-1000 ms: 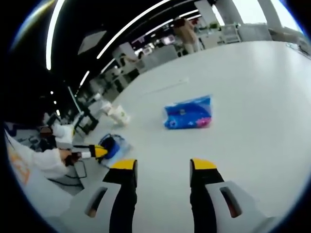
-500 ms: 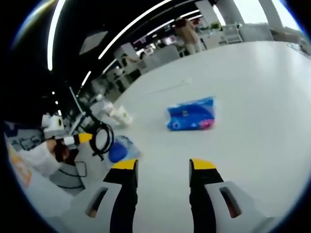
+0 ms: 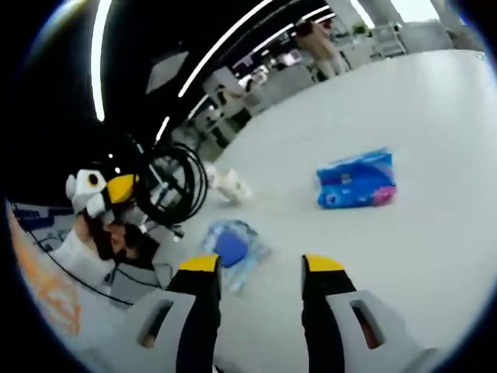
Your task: Arrange the tabletop items into an orderly group along one side of the table until the central work area is clear of visible clutter.
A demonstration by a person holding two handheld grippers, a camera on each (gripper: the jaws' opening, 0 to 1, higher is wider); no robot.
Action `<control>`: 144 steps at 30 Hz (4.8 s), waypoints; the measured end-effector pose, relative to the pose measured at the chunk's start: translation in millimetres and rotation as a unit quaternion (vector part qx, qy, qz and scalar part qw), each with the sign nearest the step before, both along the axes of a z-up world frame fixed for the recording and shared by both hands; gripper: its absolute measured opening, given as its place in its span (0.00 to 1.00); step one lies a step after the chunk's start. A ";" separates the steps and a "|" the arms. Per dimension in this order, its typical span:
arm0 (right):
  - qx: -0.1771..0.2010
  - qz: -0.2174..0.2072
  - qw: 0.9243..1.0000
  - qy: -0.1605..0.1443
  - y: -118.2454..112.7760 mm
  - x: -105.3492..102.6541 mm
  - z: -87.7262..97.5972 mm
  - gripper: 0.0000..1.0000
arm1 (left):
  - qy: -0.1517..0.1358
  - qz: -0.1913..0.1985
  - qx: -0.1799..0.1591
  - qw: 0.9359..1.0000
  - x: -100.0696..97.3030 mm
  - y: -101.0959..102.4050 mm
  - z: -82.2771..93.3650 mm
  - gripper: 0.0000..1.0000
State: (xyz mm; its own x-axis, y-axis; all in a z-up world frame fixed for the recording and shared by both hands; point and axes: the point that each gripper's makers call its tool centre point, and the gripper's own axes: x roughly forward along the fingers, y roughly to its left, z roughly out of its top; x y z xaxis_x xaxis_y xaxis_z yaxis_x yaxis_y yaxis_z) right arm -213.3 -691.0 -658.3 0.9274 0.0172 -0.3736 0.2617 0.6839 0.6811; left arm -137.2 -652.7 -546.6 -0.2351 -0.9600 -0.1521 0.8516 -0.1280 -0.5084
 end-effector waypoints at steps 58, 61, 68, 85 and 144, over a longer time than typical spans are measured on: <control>0.153 -0.037 0.977 -0.145 -13.8 2.7 98.8 0.03 | 0.232 -0.041 0.024 0.972 -55.4 -15.2 -17.2 0.12; 0.135 -0.036 0.983 -0.115 -14.4 -1.1 84.4 0.03 | 0.219 -0.040 0.050 0.974 -58.8 -15.2 -33.2 0.12; 0.103 -0.051 0.993 -0.006 -20.6 -14.3 29.6 0.03 | 0.199 -0.033 0.148 0.968 -68.4 -20.5 -90.4 0.13; 0.065 -0.031 0.984 0.166 -60.3 -22.4 -64.1 0.04 | 0.230 0.018 0.294 0.927 -78.2 -50.5 -187.7 0.15; -0.107 0.026 0.980 0.164 -66.4 -18.4 -80.2 0.28 | 0.229 -0.005 0.274 0.934 -99.2 -50.8 -179.8 0.61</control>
